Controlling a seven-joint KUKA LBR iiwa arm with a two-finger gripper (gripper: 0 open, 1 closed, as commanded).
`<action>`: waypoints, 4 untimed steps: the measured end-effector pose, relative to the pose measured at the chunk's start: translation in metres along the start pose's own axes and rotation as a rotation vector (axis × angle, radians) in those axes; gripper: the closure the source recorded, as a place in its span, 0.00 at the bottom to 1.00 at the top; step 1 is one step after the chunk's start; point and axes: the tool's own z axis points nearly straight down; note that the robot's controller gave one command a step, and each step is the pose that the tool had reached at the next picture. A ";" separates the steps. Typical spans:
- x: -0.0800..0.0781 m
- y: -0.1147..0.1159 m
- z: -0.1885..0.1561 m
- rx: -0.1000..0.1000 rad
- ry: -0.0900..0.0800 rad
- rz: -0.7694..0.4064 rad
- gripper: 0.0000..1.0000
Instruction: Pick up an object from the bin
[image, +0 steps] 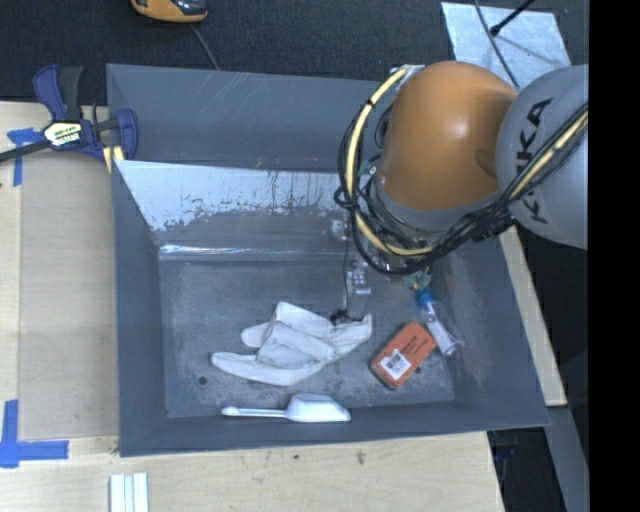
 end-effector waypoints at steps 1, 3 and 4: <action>-0.001 0.000 -0.005 -0.001 -0.008 0.002 0.00; 0.004 0.035 0.069 0.000 -0.003 -0.014 0.00; 0.002 0.035 0.099 -0.001 -0.011 -0.018 0.00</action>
Offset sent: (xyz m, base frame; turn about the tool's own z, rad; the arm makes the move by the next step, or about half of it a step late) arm -0.0167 0.0367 -0.0693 0.0441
